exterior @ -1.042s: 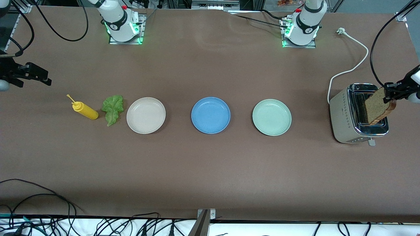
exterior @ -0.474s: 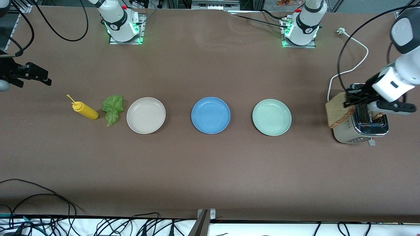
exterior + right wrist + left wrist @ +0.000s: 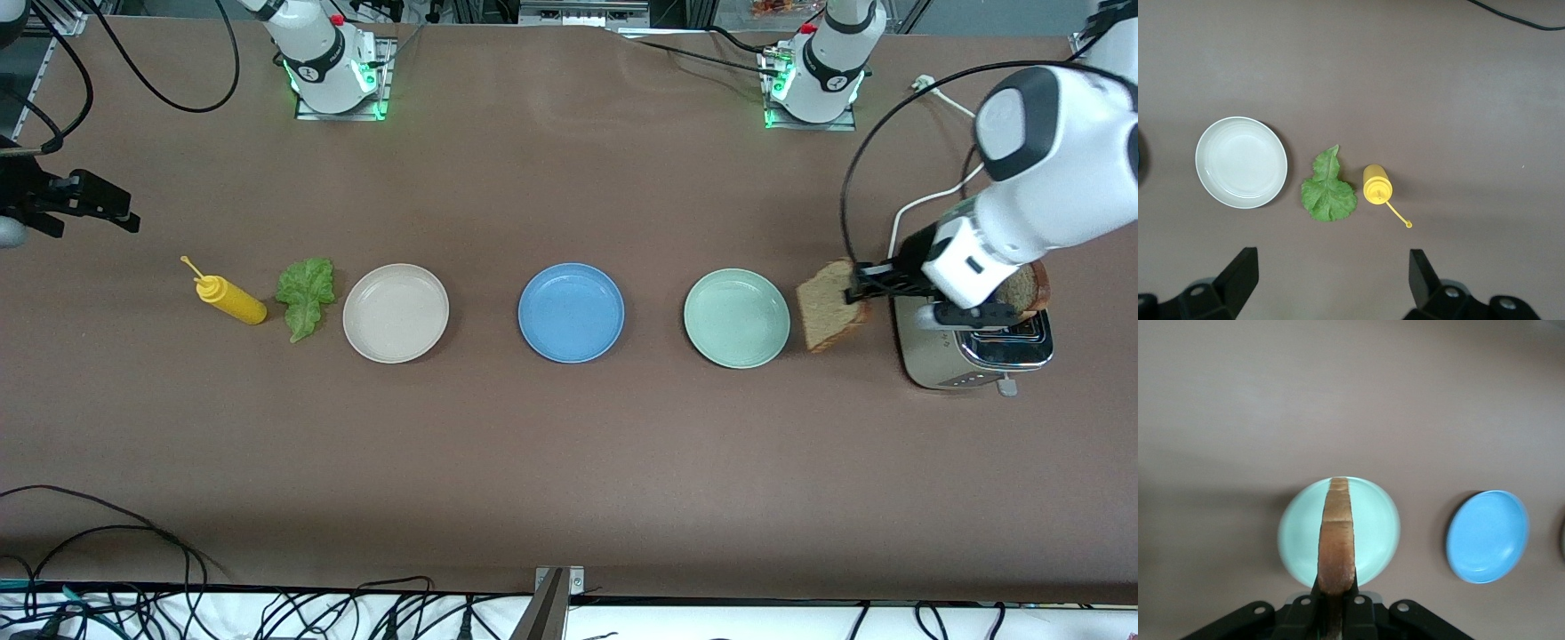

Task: Make sandwich in blue plate with both arms
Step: 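Carry the bread slice with the left gripper to the blue plate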

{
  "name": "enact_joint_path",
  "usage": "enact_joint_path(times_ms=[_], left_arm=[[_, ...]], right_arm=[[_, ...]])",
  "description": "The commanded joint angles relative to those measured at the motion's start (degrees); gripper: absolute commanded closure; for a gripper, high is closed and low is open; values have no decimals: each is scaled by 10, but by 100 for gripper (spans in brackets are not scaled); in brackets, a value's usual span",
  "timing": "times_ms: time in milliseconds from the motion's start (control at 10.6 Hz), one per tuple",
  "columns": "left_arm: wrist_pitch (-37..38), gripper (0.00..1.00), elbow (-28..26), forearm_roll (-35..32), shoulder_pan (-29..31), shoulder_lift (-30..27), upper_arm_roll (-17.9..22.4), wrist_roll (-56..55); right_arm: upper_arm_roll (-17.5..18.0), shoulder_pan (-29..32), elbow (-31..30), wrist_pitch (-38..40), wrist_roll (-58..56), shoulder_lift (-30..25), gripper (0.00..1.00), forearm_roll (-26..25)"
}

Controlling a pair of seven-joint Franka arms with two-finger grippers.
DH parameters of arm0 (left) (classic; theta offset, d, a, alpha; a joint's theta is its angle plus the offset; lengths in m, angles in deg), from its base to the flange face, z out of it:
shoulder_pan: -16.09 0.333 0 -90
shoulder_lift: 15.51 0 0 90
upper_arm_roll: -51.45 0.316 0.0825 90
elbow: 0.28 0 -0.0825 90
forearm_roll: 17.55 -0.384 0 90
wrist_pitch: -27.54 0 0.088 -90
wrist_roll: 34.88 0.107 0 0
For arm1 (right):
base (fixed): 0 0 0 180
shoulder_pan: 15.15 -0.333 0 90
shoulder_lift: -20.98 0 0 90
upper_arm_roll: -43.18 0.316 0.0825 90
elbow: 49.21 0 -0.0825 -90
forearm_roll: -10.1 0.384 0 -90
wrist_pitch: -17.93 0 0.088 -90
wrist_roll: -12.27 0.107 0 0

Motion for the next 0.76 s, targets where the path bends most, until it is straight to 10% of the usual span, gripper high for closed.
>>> enact_joint_path(times_ms=[0,663], left_arm=[[-58,100,14,78,-49,41,-27,-80],[-248,100,102,102,-208,183,-57,-228]], right_arm=[[1,2,16,12,6,6,0,8],[1,1,16,12,6,6,0,7]])
